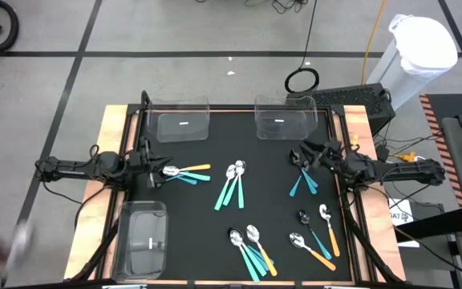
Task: Sort silverware by color (type)
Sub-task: Put the blue spoon into the top right transparent bin
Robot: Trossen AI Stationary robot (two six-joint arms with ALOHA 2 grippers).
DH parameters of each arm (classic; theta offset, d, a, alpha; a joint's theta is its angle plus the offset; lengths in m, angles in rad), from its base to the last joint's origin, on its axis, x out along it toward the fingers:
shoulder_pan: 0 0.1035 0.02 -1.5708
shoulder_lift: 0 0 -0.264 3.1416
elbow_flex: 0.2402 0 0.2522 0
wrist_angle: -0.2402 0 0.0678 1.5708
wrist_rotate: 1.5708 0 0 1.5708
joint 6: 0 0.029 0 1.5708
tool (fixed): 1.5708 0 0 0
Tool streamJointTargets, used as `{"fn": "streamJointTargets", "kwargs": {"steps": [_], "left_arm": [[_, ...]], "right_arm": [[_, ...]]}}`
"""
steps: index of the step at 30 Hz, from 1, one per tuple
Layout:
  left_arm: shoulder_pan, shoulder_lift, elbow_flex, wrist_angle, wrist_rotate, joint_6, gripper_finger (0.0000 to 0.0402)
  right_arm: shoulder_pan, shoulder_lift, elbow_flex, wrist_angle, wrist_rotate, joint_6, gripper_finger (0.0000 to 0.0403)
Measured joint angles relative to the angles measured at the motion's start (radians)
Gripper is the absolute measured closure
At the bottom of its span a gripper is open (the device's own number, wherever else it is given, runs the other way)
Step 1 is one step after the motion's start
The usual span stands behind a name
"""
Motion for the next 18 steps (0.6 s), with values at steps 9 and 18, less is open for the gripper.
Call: {"fn": "streamJointTargets", "kwargs": {"steps": [9, 18], "left_arm": [[0.0, 0.0, 0.0, -0.008, -0.165, -0.153, 0.0401], [0.0, 0.041, 0.0, -0.018, -0.368, -0.222, 0.0335]], "right_arm": [[-0.042, 0.065, 0.054, -0.084, -0.004, 0.071, 0.0225], [-0.042, 0.099, 0.172, -0.25, -0.002, 0.042, 0.0225]]}}
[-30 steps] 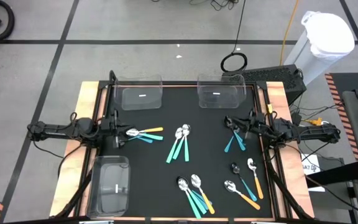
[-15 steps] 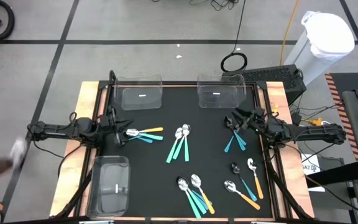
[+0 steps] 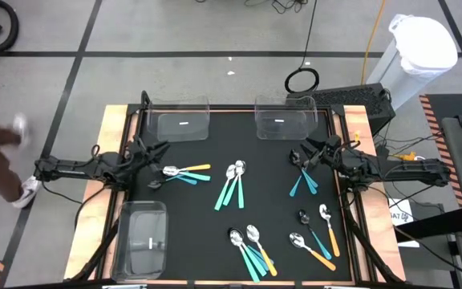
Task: Sort silverware by color (type)
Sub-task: Put the blue spoon into the top right transparent bin
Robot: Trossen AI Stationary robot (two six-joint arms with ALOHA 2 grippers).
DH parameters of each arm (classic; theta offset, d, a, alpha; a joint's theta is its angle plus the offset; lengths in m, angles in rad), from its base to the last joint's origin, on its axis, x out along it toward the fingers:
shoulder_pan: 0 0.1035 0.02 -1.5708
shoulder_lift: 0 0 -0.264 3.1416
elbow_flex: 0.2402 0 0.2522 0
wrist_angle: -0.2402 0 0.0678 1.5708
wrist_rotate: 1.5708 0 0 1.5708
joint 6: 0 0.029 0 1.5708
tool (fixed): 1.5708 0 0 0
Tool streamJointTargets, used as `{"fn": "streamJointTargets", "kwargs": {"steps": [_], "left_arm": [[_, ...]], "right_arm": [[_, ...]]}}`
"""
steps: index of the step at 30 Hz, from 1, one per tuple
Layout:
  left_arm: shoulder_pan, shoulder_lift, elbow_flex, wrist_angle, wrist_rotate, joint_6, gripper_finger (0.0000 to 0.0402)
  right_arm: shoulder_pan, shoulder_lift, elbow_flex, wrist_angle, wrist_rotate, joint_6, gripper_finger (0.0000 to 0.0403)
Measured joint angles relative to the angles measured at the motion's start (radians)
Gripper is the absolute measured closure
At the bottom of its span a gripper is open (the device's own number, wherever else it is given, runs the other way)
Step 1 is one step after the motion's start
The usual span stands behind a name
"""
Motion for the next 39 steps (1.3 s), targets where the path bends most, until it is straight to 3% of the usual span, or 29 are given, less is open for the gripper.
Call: {"fn": "streamJointTargets", "kwargs": {"steps": [6, 12, 17, 21, 27, 33, 39], "left_arm": [[0.007, 0.027, 0.0, 0.018, -0.063, -0.035, 0.0274], [0.056, 0.081, 0.006, 0.027, -0.016, -0.104, 0.025], [0.06, 0.139, 0.009, 0.018, 0.017, -0.104, 0.0248], [0.06, 0.158, 0.011, 0.013, 0.011, -0.075, 0.0248], [0.06, 0.158, 0.013, 0.02, -0.01, 0.032, 0.0248], [0.06, 0.158, 0.013, 0.02, -0.05, 0.031, 0.0248], [0.085, 0.158, 0.014, 0.122, -0.061, 0.08, 0.0248]], "right_arm": [[0.0, 0.001, 0.003, -0.043, 0.006, 0.008, 0.0225], [0.0, 0.022, 0.015, -0.103, 0.023, 0.054, 0.0225], [-0.01, 0.104, 0.146, -0.346, 0.014, 0.167, 0.0227], [-0.037, 0.208, 0.272, -0.585, -0.114, 0.343, 0.0231], [-0.061, 0.369, 0.374, -0.696, -0.371, 0.473, 0.0231], [-0.105, 0.541, 0.38, -0.684, -0.386, 0.524, 0.0232], [-0.152, 0.653, 0.38, -0.678, -0.397, 0.422, 0.0232]]}}
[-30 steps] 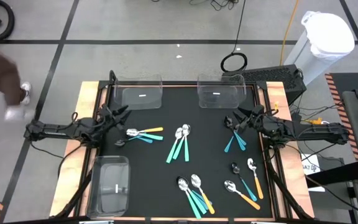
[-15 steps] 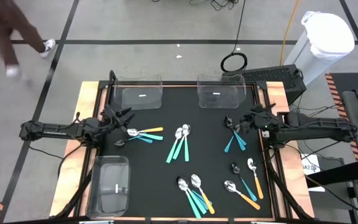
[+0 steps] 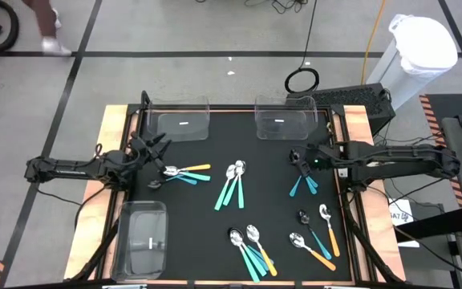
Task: Sort silverware by color (type)
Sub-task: Put the blue spoon into the top right transparent bin
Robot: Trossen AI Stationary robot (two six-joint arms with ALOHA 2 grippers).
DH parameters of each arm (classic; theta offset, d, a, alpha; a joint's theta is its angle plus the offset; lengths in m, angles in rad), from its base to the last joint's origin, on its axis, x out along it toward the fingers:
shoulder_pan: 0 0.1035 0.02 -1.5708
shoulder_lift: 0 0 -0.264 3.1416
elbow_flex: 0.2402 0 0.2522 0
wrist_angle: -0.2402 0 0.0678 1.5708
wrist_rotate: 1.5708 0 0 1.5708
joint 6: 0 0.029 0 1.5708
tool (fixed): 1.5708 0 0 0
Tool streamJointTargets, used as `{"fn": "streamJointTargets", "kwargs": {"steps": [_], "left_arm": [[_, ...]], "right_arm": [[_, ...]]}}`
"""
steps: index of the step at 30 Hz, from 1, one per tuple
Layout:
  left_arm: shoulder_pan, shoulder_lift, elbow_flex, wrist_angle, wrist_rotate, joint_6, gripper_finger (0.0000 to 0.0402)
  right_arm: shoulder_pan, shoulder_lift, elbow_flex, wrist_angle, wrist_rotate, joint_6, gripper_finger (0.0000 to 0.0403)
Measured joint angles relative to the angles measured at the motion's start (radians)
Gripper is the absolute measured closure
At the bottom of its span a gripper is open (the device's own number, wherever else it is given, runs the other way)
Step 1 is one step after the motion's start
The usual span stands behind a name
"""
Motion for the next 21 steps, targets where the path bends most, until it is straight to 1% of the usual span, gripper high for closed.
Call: {"fn": "streamJointTargets", "kwargs": {"steps": [2, 4, 6, 9, 12, 14, 18, 21], "left_arm": [[0.02, 0.0, 0.0, 0.013, 0.008, 0.001, 0.0249], [0.038, 0.0, 0.0, 0.008, 0.001, 0.011, 0.0249], [0.048, 0.0, 0.0, 0.002, -0.048, 0.027, 0.0249], [0.055, 0.0, 0.0, -0.009, -0.122, 0.037, 0.0249], [0.055, 0.0, 0.0, -0.011, -0.136, 0.026, 0.0249], [0.055, 0.0, 0.0, -0.012, -0.136, -0.004, 0.0249], [0.055, 0.0, 0.0, -0.016, -0.136, -0.118, 0.0249], [0.055, 0.0, 0.0, -0.008, -0.137, -0.163, 0.0249]], "right_arm": [[-0.014, 0.02, 0.0, 0.0, -0.025, -0.022, 0.0232], [-0.027, 0.04, 0.0, 0.003, -0.097, -0.046, 0.0232], [-0.032, 0.061, 0.0, 0.009, -0.15, -0.052, 0.0232], [-0.044, 0.093, 0.0, 0.009, -0.162, -0.02, 0.0232], [-0.069, 0.143, 0.0, 0.039, -0.229, -0.013, 0.0237], [-0.082, 0.179, 0.0, 0.073, -0.268, -0.043, 0.0246], [-0.103, 0.238, 0.0, 0.12, -0.274, -0.129, 0.0269], [-0.111, 0.267, 0.0, 0.1, -0.247, -0.164, 0.0289]]}}
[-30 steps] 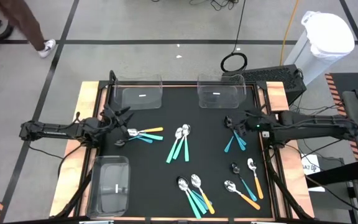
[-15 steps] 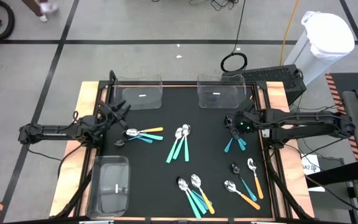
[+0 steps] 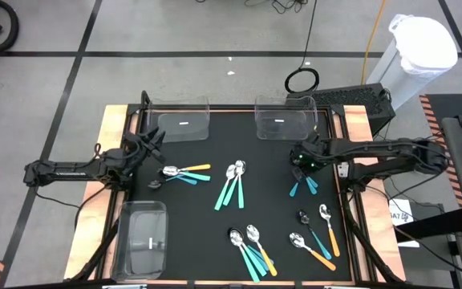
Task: Sort silverware by color (type)
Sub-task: Put the blue spoon into the top right transparent bin
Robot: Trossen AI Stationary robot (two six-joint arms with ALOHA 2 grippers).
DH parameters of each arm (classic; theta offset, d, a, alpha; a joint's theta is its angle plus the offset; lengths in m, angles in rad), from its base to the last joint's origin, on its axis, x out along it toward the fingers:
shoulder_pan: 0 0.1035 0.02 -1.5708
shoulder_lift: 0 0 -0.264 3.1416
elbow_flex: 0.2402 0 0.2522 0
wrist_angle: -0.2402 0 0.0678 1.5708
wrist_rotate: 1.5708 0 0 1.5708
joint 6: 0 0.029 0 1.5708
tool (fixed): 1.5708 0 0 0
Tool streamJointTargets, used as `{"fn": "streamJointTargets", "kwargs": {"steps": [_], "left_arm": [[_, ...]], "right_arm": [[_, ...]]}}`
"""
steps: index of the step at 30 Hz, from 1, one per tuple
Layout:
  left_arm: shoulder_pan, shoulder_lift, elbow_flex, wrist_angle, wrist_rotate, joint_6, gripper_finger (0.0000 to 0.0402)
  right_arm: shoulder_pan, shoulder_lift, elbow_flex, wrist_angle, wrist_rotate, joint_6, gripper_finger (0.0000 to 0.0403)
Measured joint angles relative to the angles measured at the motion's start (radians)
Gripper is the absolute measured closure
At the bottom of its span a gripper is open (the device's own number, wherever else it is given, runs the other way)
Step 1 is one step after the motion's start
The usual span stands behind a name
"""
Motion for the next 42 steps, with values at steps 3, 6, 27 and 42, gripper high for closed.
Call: {"fn": "streamJointTargets", "kwargs": {"steps": [3, 6, 27, 42], "left_arm": [[0.0, 0.0, 0.001, 0.027, -0.006, -0.005, 0.0249], [0.0, 0.0, 0.001, 0.031, -0.019, -0.023, 0.0249], [0.025, 0.0, 0.001, 0.002, -0.051, 0.096, 0.0249], [0.03, -0.002, 0.001, -0.014, -0.054, -0.041, 0.0249]], "right_arm": [[-0.008, 0.03, 0.0, -0.009, 0.042, -0.035, 0.0304], [-0.012, 0.053, 0.0, 0.017, 0.042, -0.072, 0.0314], [-0.039, 0.125, 0.08, 0.013, 0.01, -0.063, 0.0327], [-0.039, 0.215, 0.082, 0.007, -0.004, -0.135, 0.0376]]}}
